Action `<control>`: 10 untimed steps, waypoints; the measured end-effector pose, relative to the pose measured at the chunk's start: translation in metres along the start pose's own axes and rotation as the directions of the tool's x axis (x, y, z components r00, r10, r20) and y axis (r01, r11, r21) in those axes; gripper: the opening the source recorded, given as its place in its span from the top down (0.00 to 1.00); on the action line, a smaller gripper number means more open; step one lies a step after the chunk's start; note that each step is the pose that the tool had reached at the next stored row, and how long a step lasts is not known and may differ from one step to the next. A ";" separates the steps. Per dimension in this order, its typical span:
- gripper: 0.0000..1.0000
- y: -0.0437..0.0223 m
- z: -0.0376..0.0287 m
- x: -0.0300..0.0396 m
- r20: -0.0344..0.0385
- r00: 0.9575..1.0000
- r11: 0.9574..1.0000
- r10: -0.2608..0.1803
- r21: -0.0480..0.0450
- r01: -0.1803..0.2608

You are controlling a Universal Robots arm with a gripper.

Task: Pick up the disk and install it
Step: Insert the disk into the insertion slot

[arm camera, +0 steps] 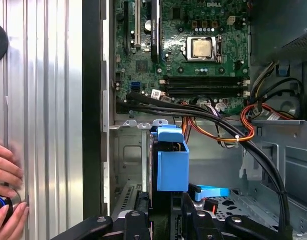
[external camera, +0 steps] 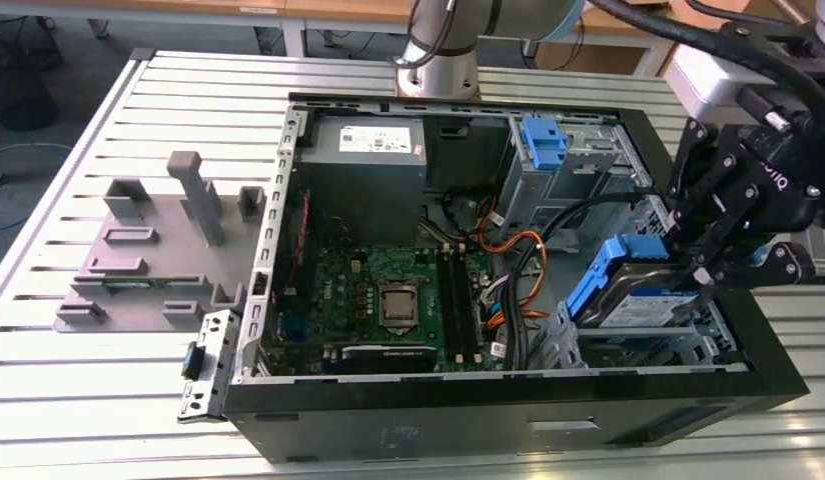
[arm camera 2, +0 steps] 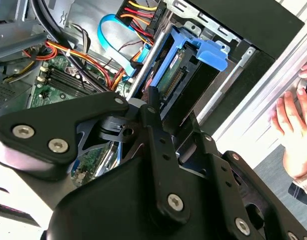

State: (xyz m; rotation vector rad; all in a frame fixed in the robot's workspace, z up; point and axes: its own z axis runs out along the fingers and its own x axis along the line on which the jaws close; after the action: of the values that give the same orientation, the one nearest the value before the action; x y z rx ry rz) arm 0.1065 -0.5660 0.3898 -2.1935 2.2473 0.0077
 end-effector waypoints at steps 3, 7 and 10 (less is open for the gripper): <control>0.65 0.0000 0.0054 0.0000 0.000 1.000 1.000 0.000 0.000 0.000; 0.65 0.0000 0.0127 0.0001 0.000 1.000 1.000 0.000 0.000 0.000; 0.65 -0.0001 0.0181 0.0001 0.000 1.000 1.000 0.000 0.000 0.000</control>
State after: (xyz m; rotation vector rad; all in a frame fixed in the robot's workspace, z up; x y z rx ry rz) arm 0.1065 -0.5660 0.3717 -2.1935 2.2474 0.0076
